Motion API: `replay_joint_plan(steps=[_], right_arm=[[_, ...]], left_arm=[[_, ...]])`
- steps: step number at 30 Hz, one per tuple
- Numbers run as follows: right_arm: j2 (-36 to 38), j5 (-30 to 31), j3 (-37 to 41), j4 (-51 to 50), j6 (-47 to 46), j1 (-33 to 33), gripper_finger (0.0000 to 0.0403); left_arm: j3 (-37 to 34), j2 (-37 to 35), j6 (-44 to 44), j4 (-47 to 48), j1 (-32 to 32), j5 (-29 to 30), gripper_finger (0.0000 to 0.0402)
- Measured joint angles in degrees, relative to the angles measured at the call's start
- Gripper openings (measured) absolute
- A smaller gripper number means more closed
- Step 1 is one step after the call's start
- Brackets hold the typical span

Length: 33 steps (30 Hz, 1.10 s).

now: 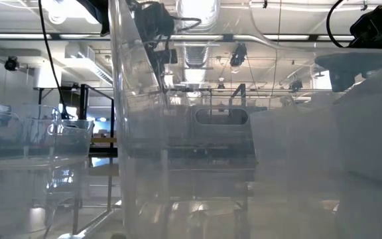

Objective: Stack baskets on shelf by color
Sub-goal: Put the top left transparent bin on the shelf

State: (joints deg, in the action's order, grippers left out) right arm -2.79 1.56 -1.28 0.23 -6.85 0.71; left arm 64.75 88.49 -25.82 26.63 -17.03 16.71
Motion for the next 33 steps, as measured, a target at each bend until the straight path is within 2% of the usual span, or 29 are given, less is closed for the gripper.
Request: replay_joint_plan(steps=[5,10,14,18,23,26,30,33], right_arm=[[0.00,0.00,-0.01,0.00,0.00,0.00,0.0009],[0.07,-0.02,-0.01,0.00,0.00,0.02,0.0009],[0.04,-0.02,-0.01,0.00,0.00,0.01,0.0009],[0.04,0.00,0.00,0.00,0.00,0.02,0.0009],[0.03,0.00,-0.01,0.00,0.00,0.00,0.0009],[0.04,-0.01,-0.01,0.00,0.00,0.01,0.0009],[0.04,0.00,0.00,0.00,0.00,0.00,0.0009],[0.04,-0.02,-0.02,0.00,0.00,0.01,0.0009]], left_arm=[[1.02,-3.67,3.89,1.57,2.29,0.04,0.0194],[3.07,-8.64,10.49,6.99,8.26,0.24,0.0196],[3.15,-11.25,12.04,9.51,17.66,3.57,0.0190],[3.15,-11.72,19.06,11.47,29.93,9.21,0.0182],[3.39,-10.55,33.00,15.83,44.39,12.51,0.0176],[3.37,-9.57,43.49,19.02,50.42,12.94,0.0175],[3.30,-8.22,58.15,28.85,55.30,12.83,0.0175],[2.93,-7.69,69.71,37.05,56.18,11.16,0.0175]])
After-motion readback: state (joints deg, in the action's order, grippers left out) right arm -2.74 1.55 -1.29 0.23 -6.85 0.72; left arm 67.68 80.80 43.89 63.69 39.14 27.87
